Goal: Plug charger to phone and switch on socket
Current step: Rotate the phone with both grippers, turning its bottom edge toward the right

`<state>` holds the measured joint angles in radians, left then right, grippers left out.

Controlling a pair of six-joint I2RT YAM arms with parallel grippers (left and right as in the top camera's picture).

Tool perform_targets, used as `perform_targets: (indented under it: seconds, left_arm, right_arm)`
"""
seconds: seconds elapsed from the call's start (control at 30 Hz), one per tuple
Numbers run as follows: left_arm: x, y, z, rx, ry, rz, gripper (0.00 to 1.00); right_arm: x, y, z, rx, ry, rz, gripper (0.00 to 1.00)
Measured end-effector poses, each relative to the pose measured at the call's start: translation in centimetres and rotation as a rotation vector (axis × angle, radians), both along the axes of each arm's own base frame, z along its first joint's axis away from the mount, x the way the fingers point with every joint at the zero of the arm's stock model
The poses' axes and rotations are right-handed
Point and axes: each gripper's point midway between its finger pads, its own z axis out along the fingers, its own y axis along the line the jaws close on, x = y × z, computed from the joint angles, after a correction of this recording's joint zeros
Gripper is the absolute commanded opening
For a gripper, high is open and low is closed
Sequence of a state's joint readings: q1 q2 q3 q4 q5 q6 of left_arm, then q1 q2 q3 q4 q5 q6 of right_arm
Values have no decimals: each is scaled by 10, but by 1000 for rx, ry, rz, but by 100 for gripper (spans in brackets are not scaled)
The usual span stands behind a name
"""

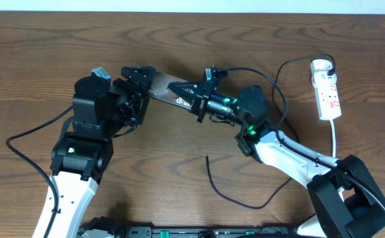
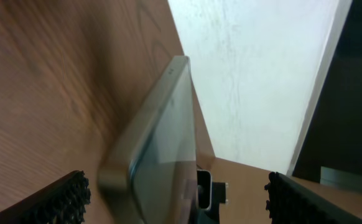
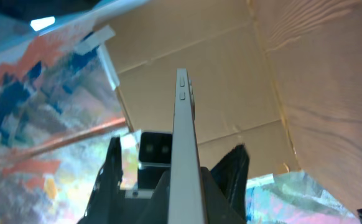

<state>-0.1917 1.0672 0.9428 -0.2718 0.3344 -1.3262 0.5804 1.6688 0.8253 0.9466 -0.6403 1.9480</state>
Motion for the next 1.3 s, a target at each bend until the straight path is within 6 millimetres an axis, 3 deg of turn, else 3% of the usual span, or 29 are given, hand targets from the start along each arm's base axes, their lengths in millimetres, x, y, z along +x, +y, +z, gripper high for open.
perform_targets:
  seconds: [0.27,0.37,0.63,0.77,1.03,1.3]
  left_arm:
    - [2,0,3,7,-20,-5,89]
    - [3,0,4,9,-28,-7,82]
    - [4,3,4,18,-31,8,82]
    - [6,8,4,23,-32,29,62]
    - [7,10,4,25,-34,34,47]
    - [7,10,4,22,-33,35,23]
  right_arm:
    - [-11,10,12,45,-13,21,1]
    - [-14,13,12,47,-11,26,1]
    - [-13,12,15,54,-20,21,1]
    - [-13,12,16,58,-24,22,1]
    - [-14,12,17,61,-29,25,1]
    - [-19,16,17,60,-29,40,1]
